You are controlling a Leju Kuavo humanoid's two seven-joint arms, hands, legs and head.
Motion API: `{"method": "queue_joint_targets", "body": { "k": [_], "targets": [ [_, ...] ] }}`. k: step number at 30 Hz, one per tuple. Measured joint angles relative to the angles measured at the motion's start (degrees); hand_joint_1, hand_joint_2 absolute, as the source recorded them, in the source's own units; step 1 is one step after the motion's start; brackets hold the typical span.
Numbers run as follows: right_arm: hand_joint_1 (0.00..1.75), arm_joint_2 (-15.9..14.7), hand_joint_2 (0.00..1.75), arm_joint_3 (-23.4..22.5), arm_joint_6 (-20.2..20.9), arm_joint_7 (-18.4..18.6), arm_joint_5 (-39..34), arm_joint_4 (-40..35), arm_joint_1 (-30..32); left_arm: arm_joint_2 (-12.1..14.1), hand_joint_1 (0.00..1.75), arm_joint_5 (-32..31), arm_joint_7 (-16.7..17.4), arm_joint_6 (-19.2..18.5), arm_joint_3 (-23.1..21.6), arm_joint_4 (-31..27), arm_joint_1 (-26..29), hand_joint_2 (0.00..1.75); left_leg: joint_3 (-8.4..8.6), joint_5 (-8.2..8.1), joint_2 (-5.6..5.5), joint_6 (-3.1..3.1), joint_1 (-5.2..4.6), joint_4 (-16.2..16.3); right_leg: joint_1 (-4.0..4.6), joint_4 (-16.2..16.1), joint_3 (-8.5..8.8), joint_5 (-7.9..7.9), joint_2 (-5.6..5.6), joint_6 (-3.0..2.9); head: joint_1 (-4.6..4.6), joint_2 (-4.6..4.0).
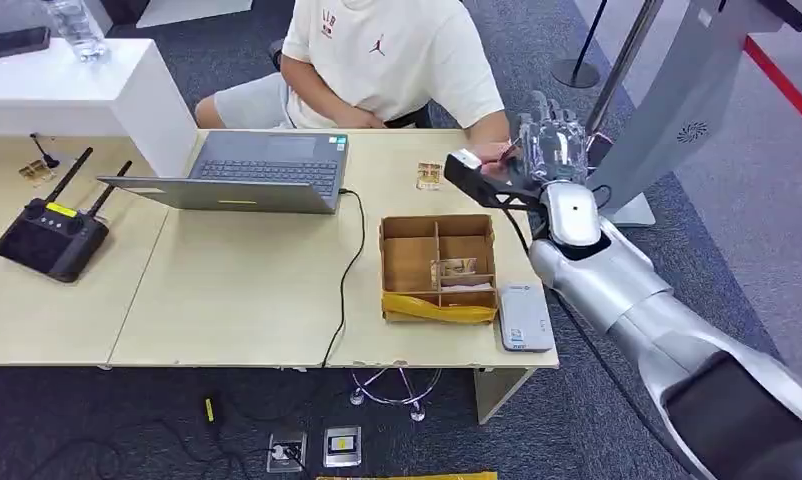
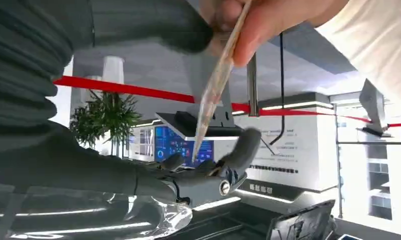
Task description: Pass the card to the sensor for recognition and then transmit it.
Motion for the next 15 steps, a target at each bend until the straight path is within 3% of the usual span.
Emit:
{"method": "queue_joint_targets", "body": {
  "k": [7, 10, 15],
  "targets": [
    [0.0, -0.41, 1.75, 1.11, -4.9, 0.85, 0.59, 1.4, 0.01, -0.09, 0.0, 0.04, 0.0, 0.0, 0.0, 0.0, 0.01, 0.0, 0.0, -0.01, 0.08, 0.0, 0.0, 0.01, 0.0, 0.0, -0.07, 0.0, 0.06, 0.0, 0.0, 0.0],
    [0.0, -1.31, 1.75, 1.05, -9.54, 1.69, 0.74, 1.0, 0.26, -0.2, 0.0, 0.22, -0.19, 0.0, 0.0, 0.0, 0.14, 0.0, 0.03, -0.01, 0.08, 0.0, -0.01, 0.02, 0.0, -0.01, -0.06, 0.0, 0.1, 0.0, -0.02, 0.0],
    [0.0, -6.63, 1.75, -1.82, -19.74, 7.18, 4.31, -6.92, 4.62, -0.33, 0.0, 0.88, -1.09, 0.0, 0.04, 0.0, 1.05, 0.0, 0.05, -0.02, 0.06, 0.02, -0.02, 0.03, -0.01, -0.09, 0.01, 0.0, 0.09, 0.0, 0.02, 0.0]
  ]
}}
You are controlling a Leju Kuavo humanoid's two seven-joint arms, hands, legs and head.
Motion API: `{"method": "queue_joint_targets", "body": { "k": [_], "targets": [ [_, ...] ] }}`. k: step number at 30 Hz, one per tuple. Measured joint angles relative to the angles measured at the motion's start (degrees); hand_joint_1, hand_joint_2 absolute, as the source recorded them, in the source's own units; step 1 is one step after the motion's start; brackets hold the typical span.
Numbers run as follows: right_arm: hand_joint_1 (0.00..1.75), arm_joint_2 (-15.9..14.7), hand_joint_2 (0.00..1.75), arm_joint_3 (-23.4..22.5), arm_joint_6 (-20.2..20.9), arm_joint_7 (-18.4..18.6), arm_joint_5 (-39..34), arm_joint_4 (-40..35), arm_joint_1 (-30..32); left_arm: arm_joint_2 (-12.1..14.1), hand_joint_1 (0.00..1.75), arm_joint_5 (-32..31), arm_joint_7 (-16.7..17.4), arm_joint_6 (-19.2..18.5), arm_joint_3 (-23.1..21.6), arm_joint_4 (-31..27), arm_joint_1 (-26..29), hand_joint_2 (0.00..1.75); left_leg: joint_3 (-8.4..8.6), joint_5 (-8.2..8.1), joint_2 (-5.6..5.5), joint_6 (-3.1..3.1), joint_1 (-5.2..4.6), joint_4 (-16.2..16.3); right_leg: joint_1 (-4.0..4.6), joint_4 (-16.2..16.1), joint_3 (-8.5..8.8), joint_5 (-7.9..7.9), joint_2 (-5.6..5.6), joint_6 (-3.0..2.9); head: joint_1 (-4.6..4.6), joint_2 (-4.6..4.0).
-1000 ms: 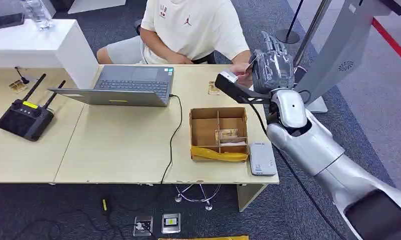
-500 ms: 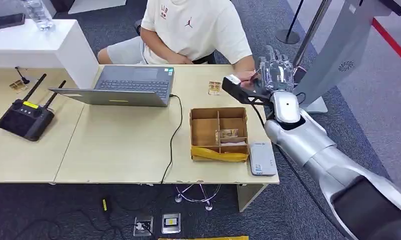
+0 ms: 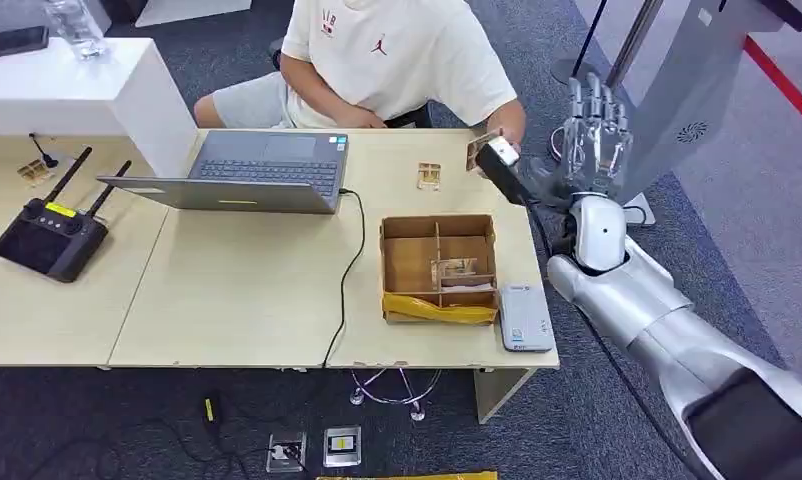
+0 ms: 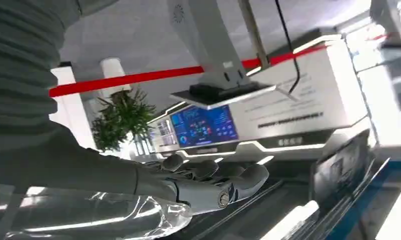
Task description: Pass the card to the sensor for recognition and then transmit it.
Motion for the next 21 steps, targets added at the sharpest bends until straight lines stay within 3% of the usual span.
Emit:
{"method": "queue_joint_targets", "body": {
  "k": [2, 4, 8, 13, 16, 18, 21],
  "targets": [
    [0.0, -2.52, 1.75, -2.76, -1.91, 2.95, 2.85, -4.35, 2.67, -0.04, 0.0, 0.28, -0.7, 0.0, 0.02, 0.0, 0.27, 0.0, 0.03, -0.02, 0.04, 0.0, 0.0, 0.0, 0.01, -0.05, 0.03, 0.0, 0.01, 0.0, -0.04, 0.0],
    [0.0, -5.05, 1.75, -6.74, -2.24, 3.6, 6.04, -9.27, 6.92, -0.2, 0.0, 0.55, -1.46, 0.0, 0.24, 0.0, 0.55, 0.0, 0.1, -0.06, -0.04, 0.05, 0.01, 0.01, 0.02, -0.09, 0.16, 0.0, -0.06, 0.01, -0.04, 0.0],
    [0.0, -7.51, 1.75, -18.74, -2.31, -0.96, 13.07, -19.7, 17.73, -0.37, 0.0, 0.61, -3.59, 0.0, 1.38, 0.37, 1.4, 0.0, 0.12, -0.11, -0.02, 0.1, 0.02, 0.0, 0.04, -0.09, 0.17, -0.01, -0.04, 0.01, -0.04, 0.0],
    [0.0, -6.2, 1.75, -38.17, -2.33, -18.25, 14.39, -33.05, 31.29, -0.7, 0.0, 0.09, -4.98, 0.0, 3.72, 1.25, 2.47, 0.0, 0.01, -0.1, -0.25, 0.09, 0.08, -0.01, 0.09, -0.1, 0.16, -0.03, -0.38, 0.0, -0.02, 0.0],
    [0.0, -3.66, 1.75, -49.14, -2.33, -30.54, 10.15, -36.74, 35.17, -0.79, 0.0, -1.1, -4.96, 0.0, 5.18, 1.62, 2.89, 0.0, 0.03, -0.1, -0.24, 0.09, 0.07, -0.01, 0.08, -0.11, 0.16, -0.03, -0.34, 0.0, 0.0, 0.0],
    [0.0, -1.05, 1.75, -58.07, -2.33, -41.43, 6.29, -38.17, 37.68, -0.79, 0.0, -2.51, -4.98, 0.0, 6.56, 1.79, 2.97, 0.0, 0.07, -0.09, -0.26, 0.1, 0.03, 0.0, 0.06, -0.14, 0.14, -0.03, -0.4, 0.0, -0.04, 0.0],
    [0.0, 2.48, 1.75, -70.11, -2.33, -52.74, 3.27, -38.42, 38.76, -0.85, 0.0, -4.09, -4.96, 0.0, 8.13, 1.9, 3.3, 0.0, 0.06, -0.1, -0.18, 0.1, -0.02, 0.0, 0.01, -0.13, 0.11, -0.02, -0.3, 0.0, -0.04, -0.02]
  ]
}}
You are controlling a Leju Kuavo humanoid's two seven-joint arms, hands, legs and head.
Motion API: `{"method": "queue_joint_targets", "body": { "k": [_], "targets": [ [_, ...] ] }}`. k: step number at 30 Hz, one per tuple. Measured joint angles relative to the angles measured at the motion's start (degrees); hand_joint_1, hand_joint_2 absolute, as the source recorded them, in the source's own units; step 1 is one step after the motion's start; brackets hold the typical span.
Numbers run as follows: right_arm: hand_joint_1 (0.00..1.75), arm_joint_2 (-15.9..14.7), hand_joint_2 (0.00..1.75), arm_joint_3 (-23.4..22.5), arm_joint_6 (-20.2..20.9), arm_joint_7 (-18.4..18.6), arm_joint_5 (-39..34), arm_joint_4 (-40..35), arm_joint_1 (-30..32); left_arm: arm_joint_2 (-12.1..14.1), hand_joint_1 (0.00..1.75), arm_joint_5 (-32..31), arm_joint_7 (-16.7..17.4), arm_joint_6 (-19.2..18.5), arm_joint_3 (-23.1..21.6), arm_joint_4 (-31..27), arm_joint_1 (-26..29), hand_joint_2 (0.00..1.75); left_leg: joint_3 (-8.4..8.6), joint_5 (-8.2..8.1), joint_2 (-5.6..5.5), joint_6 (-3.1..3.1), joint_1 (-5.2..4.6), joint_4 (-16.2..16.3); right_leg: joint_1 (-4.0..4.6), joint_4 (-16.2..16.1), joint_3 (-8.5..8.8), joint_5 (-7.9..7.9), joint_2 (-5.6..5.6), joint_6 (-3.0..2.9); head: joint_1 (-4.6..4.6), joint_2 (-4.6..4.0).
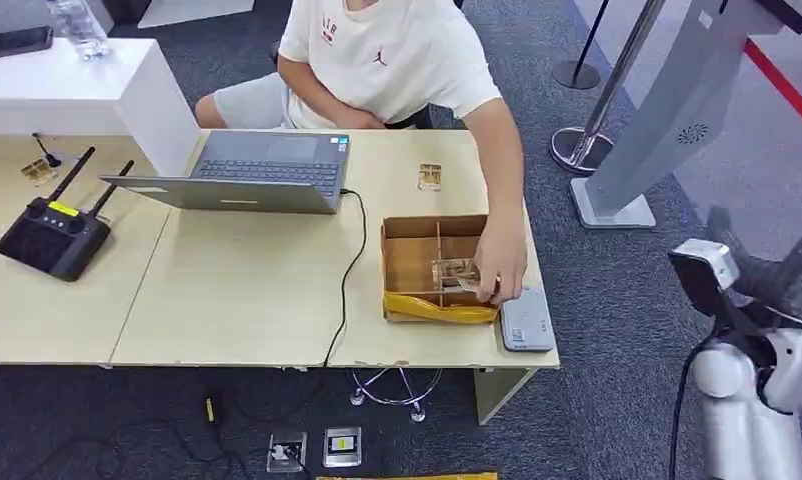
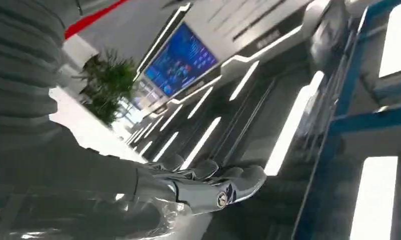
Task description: Pass the card to the sensor for recognition and then transmit it.
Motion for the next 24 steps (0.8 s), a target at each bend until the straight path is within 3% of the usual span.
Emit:
{"method": "queue_joint_targets", "body": {
  "k": [2, 4, 6, 9, 12, 14, 17, 22, 24],
  "targets": [
    [0.0, 1.92, 1.75, -8.33, 0.0, -8.66, -1.97, 0.59, 0.17, -0.04, 0.0, -1.11, 0.02, 0.0, 1.27, 0.09, 0.09, 0.0, 0.04, -0.01, 0.17, 0.01, -0.01, 0.0, -0.01, 0.0, -0.02, 0.01, 0.19, 0.0, 0.0, 0.02],
    [0.0, 4.7, 1.75, -19.24, 0.0, -14.29, -1.94, 2.41, 0.22, -0.28, 0.0, -2.14, 0.04, 0.0, 2.76, 0.11, 0.08, 0.0, 0.02, -0.01, 0.16, 0.01, -0.02, 0.0, -0.02, -0.01, -0.01, 0.0, 0.17, 0.01, 0.07, 0.02],
    [0.0, 6.57, 1.75, -27.29, 0.02, -15.57, -1.29, 4.96, 0.43, -0.33, 0.0, -3.8, 0.26, 0.0, 4.17, 0.13, 0.16, 0.0, 0.04, -0.07, 0.26, 0.06, -0.02, 0.0, -0.02, -0.01, -0.07, 0.0, 0.36, 0.01, 0.0, 0.02],
    [0.0, 8.63, 1.75, -37.39, 0.02, -12.98, 5.91, 10.49, 0.9, -0.63, 0.0, -6.47, 0.59, 0.0, 6.77, 0.15, 0.16, 0.0, 0.06, -0.12, 0.44, 0.01, -0.02, 0.0, -0.02, -0.01, -0.12, 0.0, 0.52, 0.0, 0.0, 0.02],
    [0.0, 10.1, 1.75, -44.04, 0.02, -8.15, 15.1, 15.85, 1.78, -0.66, 0.0, -7.78, 0.77, 0.0, 8.46, 0.13, 0.14, 0.0, 0.09, -0.18, 0.56, -0.03, 0.02, -0.01, 0.02, 0.0, -0.12, -0.01, 0.61, 0.0, -0.02, 0.02],
    [0.0, 10.92, 1.75, -48.83, 0.04, -0.51, 22.2, 21.02, 2.43, -0.77, 0.0, -8.15, 1.09, 0.0, 9.85, 0.13, 0.15, 0.0, 0.09, -0.18, 0.59, -0.04, 0.12, -0.01, 0.12, 0.0, -0.09, -0.03, 0.59, -0.01, 0.04, 0.02],
    [0.0, 12.24, 1.75, -53.68, 0.04, 9.09, 26.58, 29.41, 4.83, -0.9, 0.0, -8.19, 1.62, 0.0, 11.58, 0.13, 0.35, 0.0, 0.07, -0.23, 0.56, -0.11, 0.21, -0.02, 0.2, 0.0, -0.05, -0.06, 0.56, -0.05, 0.02, 0.02],
    [0.0, 13.35, 1.75, -57.21, 0.04, 23.15, 30.08, 42.72, 8.58, -0.9, 0.0, -8.06, 3.04, 0.0, 12.94, 0.13, 0.4, 0.0, 0.08, -0.29, 0.58, -0.19, 0.32, -0.03, 0.34, 0.01, -0.03, -0.11, 0.56, -0.14, 0.02, 0.02],
    [0.0, 13.66, 1.75, -57.86, 0.04, 24.76, 30.43, 47.48, 9.81, -0.87, 0.0, -8.06, 3.23, 0.0, 13.13, 0.13, 0.53, 0.0, 0.08, -0.29, 0.58, -0.2, 0.32, -0.04, 0.33, 0.03, -0.04, -0.11, 0.59, -0.14, -0.04, 0.0]
  ]
}}
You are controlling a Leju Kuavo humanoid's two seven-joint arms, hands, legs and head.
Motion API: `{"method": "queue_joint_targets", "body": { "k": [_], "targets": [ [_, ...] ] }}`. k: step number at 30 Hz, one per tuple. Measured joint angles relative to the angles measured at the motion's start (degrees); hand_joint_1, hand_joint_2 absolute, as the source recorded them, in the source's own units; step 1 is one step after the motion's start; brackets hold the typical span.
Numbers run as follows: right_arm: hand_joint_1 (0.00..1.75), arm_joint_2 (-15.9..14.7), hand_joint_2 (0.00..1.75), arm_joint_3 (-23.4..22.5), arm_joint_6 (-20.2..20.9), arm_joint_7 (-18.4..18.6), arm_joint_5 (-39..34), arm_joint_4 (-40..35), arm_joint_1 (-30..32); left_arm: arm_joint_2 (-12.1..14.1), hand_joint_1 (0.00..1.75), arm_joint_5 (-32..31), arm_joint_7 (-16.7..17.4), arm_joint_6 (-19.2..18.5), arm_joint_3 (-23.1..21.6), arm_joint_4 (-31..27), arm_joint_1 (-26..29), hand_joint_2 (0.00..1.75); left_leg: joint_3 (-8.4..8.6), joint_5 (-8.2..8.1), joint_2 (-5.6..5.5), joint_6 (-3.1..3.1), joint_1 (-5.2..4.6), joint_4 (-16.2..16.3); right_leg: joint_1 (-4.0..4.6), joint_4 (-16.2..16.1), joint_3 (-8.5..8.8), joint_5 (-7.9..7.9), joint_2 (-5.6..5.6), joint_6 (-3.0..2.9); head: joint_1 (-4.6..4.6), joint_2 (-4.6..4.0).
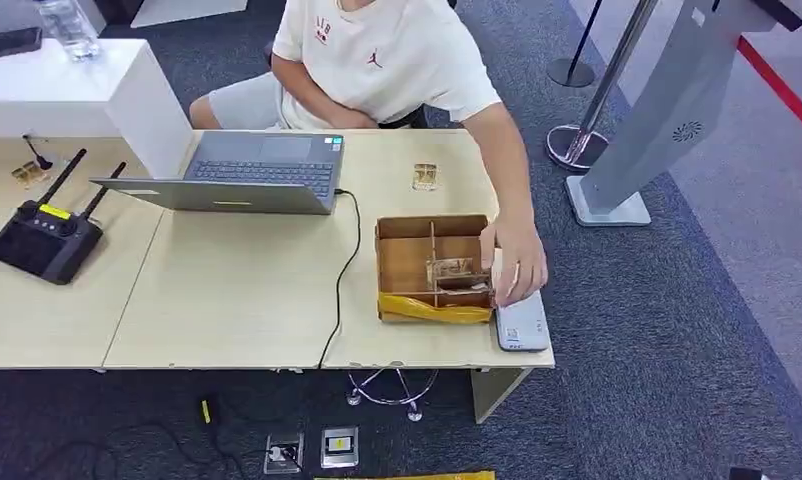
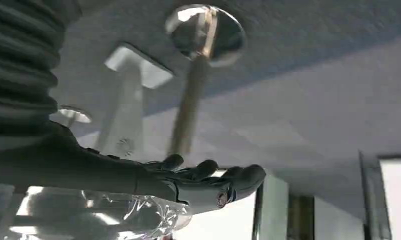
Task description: Pass the card to the sensor for recognition and then transmit it.
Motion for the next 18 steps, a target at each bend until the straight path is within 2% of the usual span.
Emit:
{"method": "queue_joint_targets", "body": {
  "k": [9, 13, 18],
  "targets": [
    [0.0, 0.13, 1.75, -2.16, 0.0, 0.54, 0.11, 11.6, 0.84, 0.07, 0.0, 0.0, 0.28, 0.0, 0.44, 0.0, 0.06, 0.0, 0.06, 0.01, 0.05, 0.0, -0.02, 0.0, -0.02, -0.01, 0.05, 0.01, 0.01, 0.0, 0.07, 0.02],
    [0.0, -0.44, 1.75, -2.6, 0.31, 4.66, 0.94, 16.02, 0.63, 0.17, 0.0, -0.26, 1.49, 0.0, 0.46, 0.0, 0.06, 0.0, 0.07, 0.01, 0.05, 0.0, -0.02, 0.0, -0.02, -0.01, 0.07, 0.01, 0.0, 0.0, 0.09, 0.0],
    [0.0, -0.59, 1.75, -2.82, 1.73, 4.78, 2.12, 22.31, 0.59, 0.5, 0.0, -0.26, 2.38, 0.0, 0.44, 0.0, 0.09, 0.0, 0.06, 0.01, 0.04, 0.0, -0.01, 0.0, -0.01, 0.0, 0.06, 0.0, -0.01, 0.0, 0.02, 0.02]
  ]
}}
